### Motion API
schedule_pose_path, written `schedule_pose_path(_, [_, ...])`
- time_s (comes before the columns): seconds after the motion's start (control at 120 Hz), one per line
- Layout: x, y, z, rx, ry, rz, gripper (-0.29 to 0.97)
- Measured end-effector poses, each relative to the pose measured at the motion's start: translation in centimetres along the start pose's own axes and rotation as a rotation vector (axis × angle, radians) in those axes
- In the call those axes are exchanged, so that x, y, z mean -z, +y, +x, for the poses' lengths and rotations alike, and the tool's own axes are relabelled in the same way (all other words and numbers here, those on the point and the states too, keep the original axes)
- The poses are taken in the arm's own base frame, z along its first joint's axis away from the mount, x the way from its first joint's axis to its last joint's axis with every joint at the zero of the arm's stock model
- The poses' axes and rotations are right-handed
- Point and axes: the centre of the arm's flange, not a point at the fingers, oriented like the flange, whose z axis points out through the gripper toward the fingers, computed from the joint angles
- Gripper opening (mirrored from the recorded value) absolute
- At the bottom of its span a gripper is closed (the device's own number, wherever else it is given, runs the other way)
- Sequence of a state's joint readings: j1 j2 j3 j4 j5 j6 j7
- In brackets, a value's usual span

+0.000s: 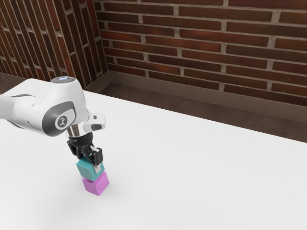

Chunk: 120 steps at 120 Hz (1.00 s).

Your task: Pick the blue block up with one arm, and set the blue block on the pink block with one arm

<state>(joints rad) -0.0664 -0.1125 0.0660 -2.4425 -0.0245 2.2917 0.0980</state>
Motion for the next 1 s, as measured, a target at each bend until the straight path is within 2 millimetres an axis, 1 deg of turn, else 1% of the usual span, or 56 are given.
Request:
schedule_pose_path(0.233, [-0.19,-0.59,0.41,0.012,-0.008,-0.001,0.34])
schedule_pose_path(0.533, [-0.24,-0.50,0.48,0.009,-0.012,-0.001,0.34])
schedule_pose_path(1.0, [-0.37,-0.33,0.79,-0.004,-0.016,-0.008,0.40])
